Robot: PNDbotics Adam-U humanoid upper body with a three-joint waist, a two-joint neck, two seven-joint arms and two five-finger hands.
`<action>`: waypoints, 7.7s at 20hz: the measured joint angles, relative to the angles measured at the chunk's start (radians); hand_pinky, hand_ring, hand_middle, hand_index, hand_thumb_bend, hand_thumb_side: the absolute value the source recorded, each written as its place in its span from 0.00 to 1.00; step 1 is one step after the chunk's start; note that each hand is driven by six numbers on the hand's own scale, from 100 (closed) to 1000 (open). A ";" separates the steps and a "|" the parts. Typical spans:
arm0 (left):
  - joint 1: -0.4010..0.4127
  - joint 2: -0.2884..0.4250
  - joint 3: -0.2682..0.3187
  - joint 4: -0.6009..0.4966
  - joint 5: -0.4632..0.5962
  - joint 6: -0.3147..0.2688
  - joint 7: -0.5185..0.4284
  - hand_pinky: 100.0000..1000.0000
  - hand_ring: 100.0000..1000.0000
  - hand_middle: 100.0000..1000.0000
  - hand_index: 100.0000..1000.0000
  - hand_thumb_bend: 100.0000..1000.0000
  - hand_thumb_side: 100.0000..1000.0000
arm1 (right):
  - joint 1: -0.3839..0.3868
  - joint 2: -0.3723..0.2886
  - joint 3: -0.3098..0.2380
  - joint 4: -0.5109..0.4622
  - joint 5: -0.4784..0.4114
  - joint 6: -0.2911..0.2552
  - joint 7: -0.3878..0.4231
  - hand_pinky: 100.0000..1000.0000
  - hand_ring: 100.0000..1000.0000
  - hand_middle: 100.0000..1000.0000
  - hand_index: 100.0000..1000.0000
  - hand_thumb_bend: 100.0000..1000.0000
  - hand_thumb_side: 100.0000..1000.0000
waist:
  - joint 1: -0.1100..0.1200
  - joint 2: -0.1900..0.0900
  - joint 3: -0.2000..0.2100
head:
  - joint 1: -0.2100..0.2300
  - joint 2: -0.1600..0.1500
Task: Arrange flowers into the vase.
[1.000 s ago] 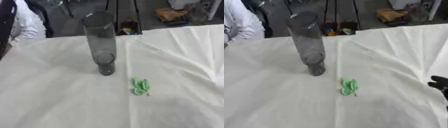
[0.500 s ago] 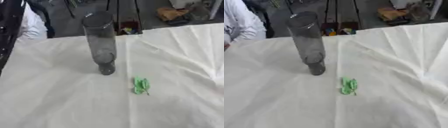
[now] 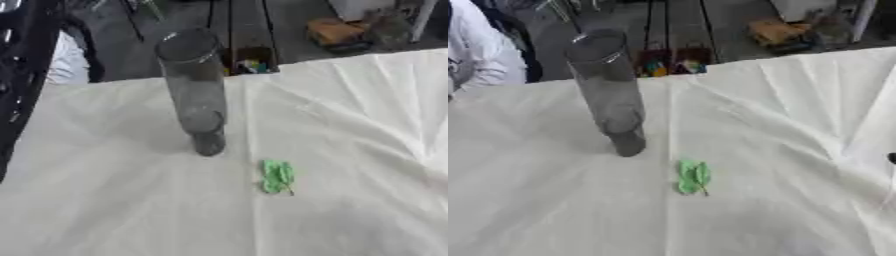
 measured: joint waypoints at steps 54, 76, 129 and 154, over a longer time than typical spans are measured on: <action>0.064 -0.034 -0.078 -0.056 -0.032 -0.027 -0.014 0.00 0.00 0.00 0.00 0.00 0.87 | -0.034 0.045 0.003 0.000 0.001 0.085 0.024 0.72 0.79 0.53 0.64 0.00 1.00 | 0.017 0.059 -0.029 | 0.003 -0.042; 0.087 -0.051 -0.119 -0.070 -0.060 -0.001 -0.040 0.00 0.00 0.00 0.00 0.00 0.89 | -0.034 0.052 0.002 0.000 0.001 0.091 0.029 0.73 0.79 0.53 0.64 0.00 1.00 | 0.011 0.059 -0.035 | 0.004 -0.043; 0.145 -0.052 -0.160 -0.071 -0.174 0.069 -0.096 0.12 0.35 0.33 0.02 0.00 1.00 | -0.042 0.064 0.002 0.000 0.006 0.125 0.018 0.75 0.80 0.51 0.64 0.00 1.00 | 0.005 0.068 -0.028 | -0.009 -0.061; 0.183 -0.015 -0.183 -0.075 -0.293 0.082 -0.169 0.15 0.39 0.39 0.27 0.00 0.88 | -0.040 0.069 -0.004 0.000 0.006 0.132 0.020 0.75 0.80 0.51 0.65 0.00 1.00 | 0.003 0.068 -0.020 | -0.015 -0.068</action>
